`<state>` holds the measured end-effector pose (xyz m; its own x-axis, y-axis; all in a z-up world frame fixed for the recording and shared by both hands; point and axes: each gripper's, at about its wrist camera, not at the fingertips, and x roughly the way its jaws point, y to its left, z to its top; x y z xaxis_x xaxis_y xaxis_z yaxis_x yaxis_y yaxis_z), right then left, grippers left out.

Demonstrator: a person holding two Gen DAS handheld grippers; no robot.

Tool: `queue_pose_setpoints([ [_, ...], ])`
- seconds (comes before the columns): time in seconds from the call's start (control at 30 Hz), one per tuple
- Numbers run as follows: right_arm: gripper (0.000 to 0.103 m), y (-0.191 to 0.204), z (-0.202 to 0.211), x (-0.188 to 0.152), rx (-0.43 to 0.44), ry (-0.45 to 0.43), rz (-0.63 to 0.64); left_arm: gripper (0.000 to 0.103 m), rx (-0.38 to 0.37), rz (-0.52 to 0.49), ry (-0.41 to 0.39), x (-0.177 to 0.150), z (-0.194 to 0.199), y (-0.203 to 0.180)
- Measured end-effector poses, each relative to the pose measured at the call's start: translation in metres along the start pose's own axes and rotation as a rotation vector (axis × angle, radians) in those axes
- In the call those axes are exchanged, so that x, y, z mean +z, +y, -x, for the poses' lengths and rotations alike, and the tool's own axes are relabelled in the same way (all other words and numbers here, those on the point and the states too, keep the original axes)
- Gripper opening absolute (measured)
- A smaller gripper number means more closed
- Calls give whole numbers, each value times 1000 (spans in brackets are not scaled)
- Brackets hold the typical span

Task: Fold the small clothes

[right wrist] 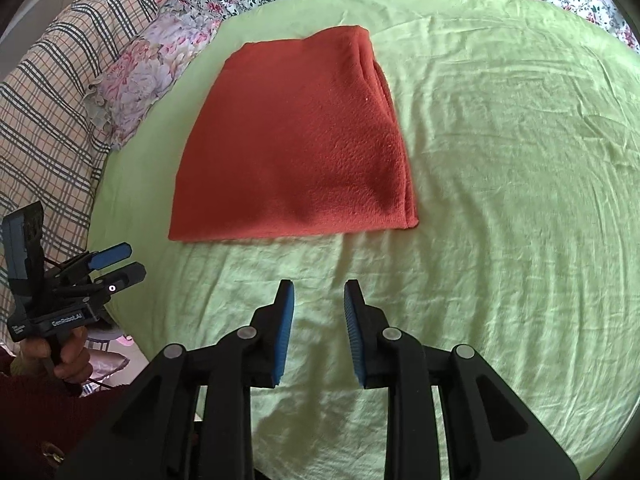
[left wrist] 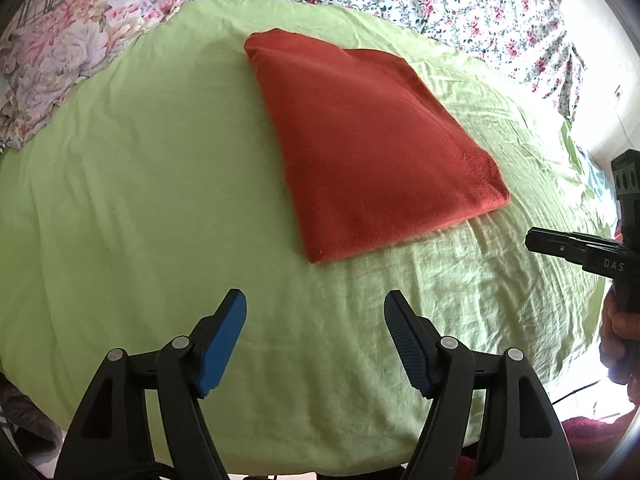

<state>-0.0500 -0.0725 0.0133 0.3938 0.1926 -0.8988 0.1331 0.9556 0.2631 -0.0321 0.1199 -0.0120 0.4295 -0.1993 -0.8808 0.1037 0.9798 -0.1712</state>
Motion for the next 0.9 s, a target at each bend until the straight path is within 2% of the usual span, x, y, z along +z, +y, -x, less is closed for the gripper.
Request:
queue_pose_setpoints([
  [0.2, 28, -11, 0, 22, -6, -37, -29, 72, 18, 32, -19, 22, -2, 3],
  [0.4, 28, -24, -16, 79, 16, -89, -37, 73, 38, 80, -37, 49, -4, 7],
  [0.53, 28, -40, -38, 120, 30, -90, -59, 74, 37, 134, -21, 80, -24, 15],
  [0.6, 37, -47, -50, 137, 35, -77, -72, 73, 33, 166, -21, 94, -32, 22],
  [0.77, 38, -58, -82, 166, 59, -45, -95, 73, 33, 251, 3, 126, -60, 38],
  [0.8, 37, -61, -88, 169, 68, -34, -104, 73, 46, 249, 9, 130, -65, 39],
  [0.83, 32, -62, -95, 172, 78, -20, -108, 73, 66, 247, 19, 134, -71, 39],
  [0.87, 15, -63, -100, 174, 73, -9, -107, 72, 75, 246, 28, 137, -74, 39],
  [0.9, 15, -63, -100, 175, 68, -13, -110, 72, 79, 243, 32, 139, -77, 38],
])
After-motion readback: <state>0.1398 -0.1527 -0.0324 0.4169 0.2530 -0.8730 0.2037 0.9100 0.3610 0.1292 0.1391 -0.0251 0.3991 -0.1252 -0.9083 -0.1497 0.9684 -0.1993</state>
